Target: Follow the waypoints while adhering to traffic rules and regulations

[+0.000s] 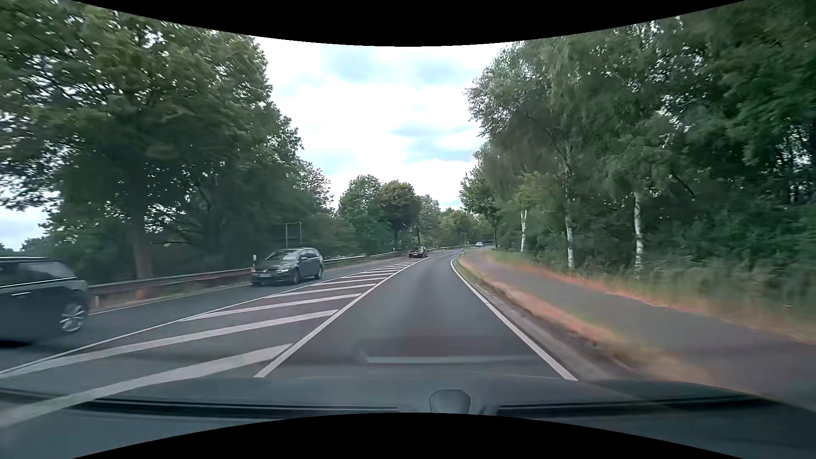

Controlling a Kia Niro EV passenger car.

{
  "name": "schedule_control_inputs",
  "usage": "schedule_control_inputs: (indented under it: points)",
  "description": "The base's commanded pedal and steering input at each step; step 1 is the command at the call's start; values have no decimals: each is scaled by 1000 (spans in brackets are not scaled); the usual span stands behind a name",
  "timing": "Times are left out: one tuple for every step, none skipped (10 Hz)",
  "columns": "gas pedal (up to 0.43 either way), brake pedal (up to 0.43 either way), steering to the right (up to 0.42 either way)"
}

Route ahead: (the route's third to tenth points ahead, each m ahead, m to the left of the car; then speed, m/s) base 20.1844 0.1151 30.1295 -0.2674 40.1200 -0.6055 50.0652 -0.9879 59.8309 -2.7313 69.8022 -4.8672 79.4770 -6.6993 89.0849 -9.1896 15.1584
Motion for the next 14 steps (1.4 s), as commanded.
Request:
schedule_control_inputs:
  points:
    - [461, 0, 8]
    - [449, 0, 8]
    - [378, 0, 8]
    - [378, 0, 8]
    - [370, 0, 8]
    - [339, 0, 10]
    - [331, 0, 12]
    - [299, 0, 12]
    - [287, 0, 12]
    - [268, 0, 12]
    - [248, 0, 12]
    - [228, 0, 12]
    - [228, 0, 12]
    - [220, 0, 12]
